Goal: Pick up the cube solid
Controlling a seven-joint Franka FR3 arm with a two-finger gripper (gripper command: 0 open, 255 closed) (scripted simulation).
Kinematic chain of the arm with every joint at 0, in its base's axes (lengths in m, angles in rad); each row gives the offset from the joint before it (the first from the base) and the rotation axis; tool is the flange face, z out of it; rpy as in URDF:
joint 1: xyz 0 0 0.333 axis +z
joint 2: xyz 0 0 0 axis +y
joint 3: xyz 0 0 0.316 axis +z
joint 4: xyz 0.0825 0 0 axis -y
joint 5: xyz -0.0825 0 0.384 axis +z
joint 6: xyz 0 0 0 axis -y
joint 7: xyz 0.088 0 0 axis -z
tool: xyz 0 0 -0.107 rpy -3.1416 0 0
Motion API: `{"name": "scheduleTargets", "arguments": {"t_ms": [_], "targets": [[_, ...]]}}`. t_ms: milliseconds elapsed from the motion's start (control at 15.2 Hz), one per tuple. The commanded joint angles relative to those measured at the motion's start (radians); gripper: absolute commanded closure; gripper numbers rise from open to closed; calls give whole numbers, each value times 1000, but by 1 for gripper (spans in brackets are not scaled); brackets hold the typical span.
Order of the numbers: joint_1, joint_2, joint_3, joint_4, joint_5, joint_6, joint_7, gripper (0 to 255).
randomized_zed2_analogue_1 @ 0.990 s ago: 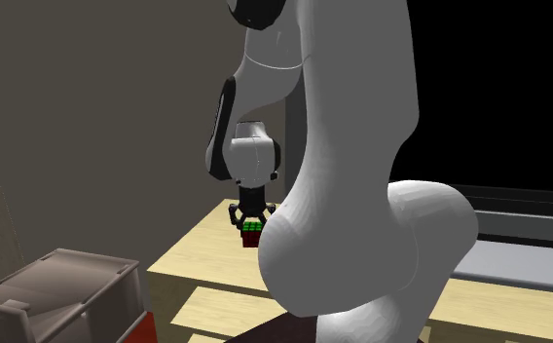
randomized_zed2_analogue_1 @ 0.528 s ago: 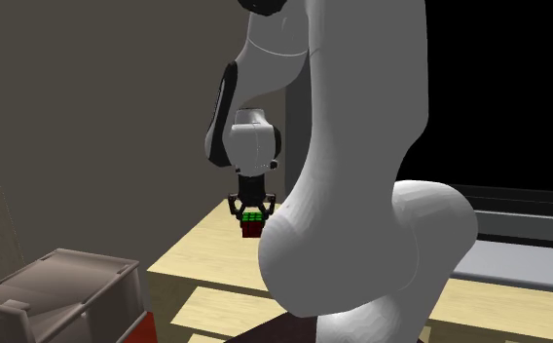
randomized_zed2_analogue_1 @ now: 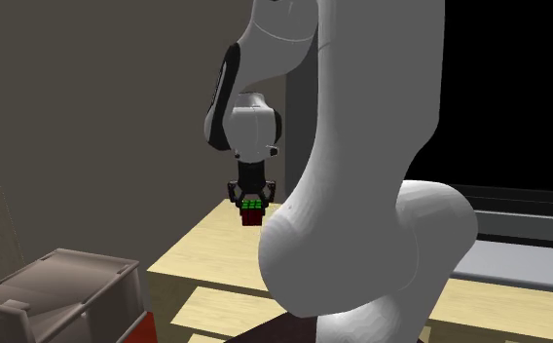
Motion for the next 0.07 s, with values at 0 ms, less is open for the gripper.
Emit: {"name": "scheduleTargets", "arguments": {"t_ms": [0], "targets": [[0, -7, 0, 0, -1, -8, 1, 255]]}}
